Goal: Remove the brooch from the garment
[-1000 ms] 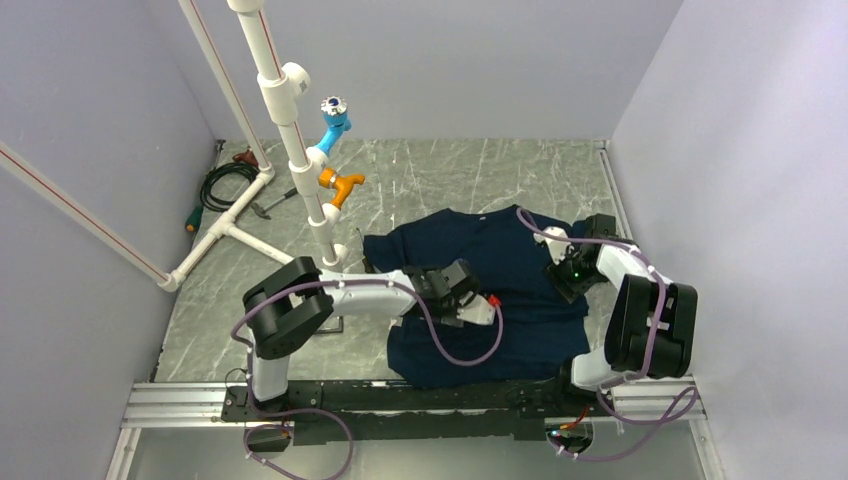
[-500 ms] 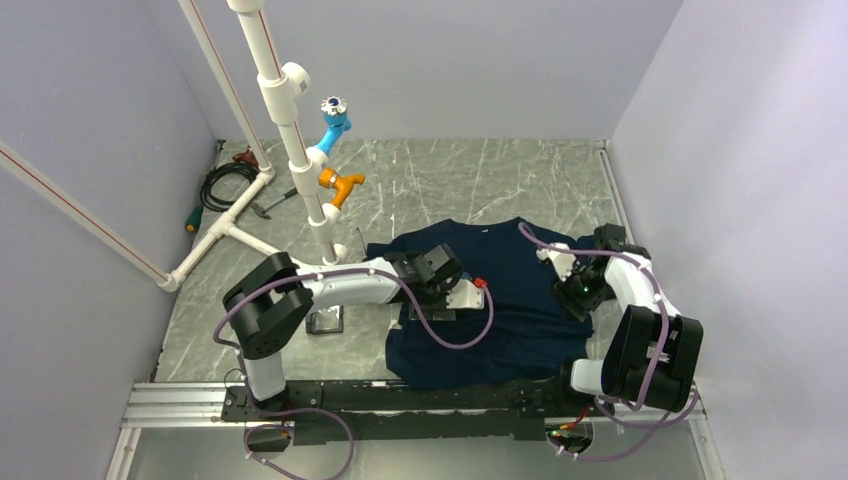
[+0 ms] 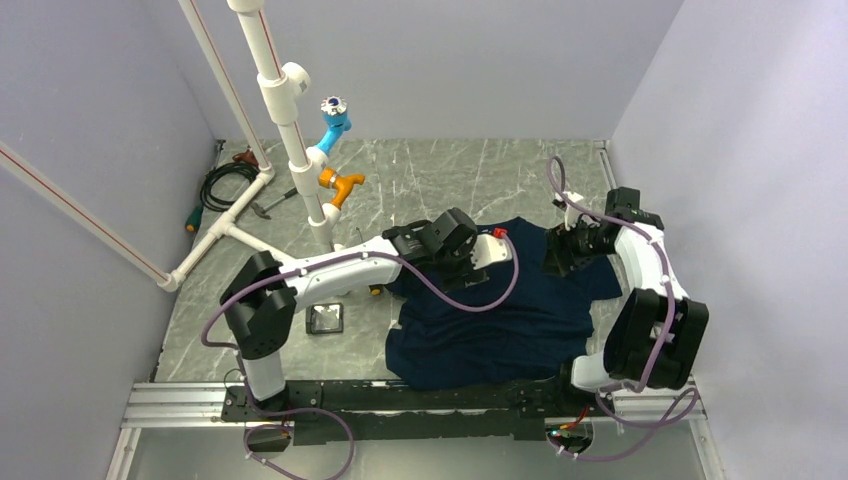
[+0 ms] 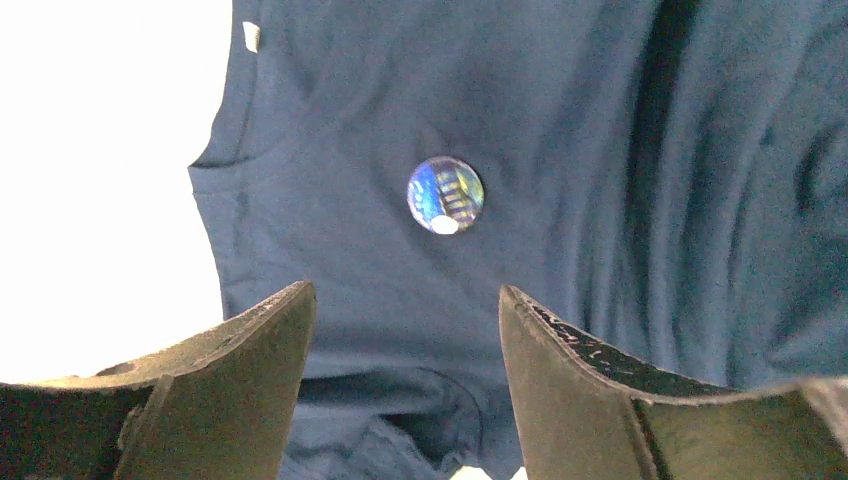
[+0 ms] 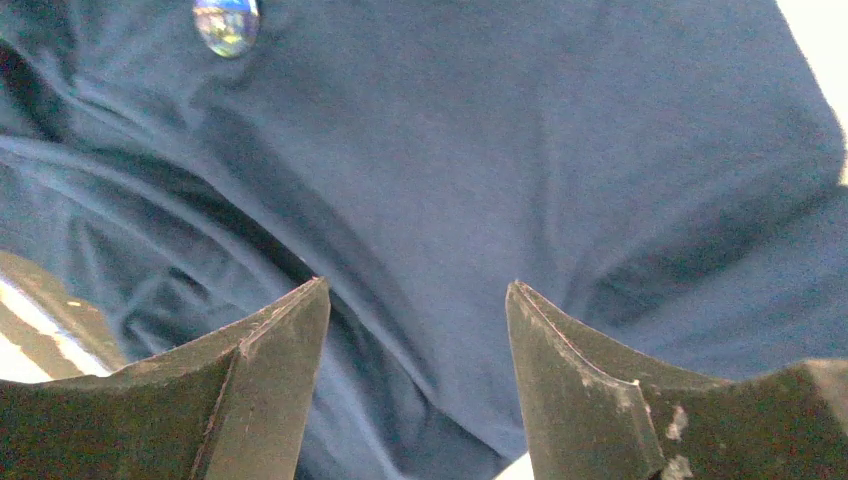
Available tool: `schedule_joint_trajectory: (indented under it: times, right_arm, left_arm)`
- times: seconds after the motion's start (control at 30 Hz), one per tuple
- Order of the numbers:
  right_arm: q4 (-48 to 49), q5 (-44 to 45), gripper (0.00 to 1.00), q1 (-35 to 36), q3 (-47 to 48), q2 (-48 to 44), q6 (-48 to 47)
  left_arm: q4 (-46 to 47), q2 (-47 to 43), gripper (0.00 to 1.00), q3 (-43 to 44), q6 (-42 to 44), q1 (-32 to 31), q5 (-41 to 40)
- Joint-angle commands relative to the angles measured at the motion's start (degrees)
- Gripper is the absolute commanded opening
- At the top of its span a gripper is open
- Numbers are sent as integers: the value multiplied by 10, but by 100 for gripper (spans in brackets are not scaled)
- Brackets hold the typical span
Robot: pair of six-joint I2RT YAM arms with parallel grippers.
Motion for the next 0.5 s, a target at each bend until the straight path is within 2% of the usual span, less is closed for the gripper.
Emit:
schedule_joint_trajectory:
  times: [0.0,0.27,0.47]
  right_arm:
    - [27,-113,68,0,14,41,78]
    - [82,-196,54,30,8,109,169]
    - [147,-205,52,83,-8,132,240]
  left_arm:
    - [16,34,72,32,-43,-1,-28]
    - [51,67,59,16,-93,35,14]
    - [67,95,46,7,-109,58,40]
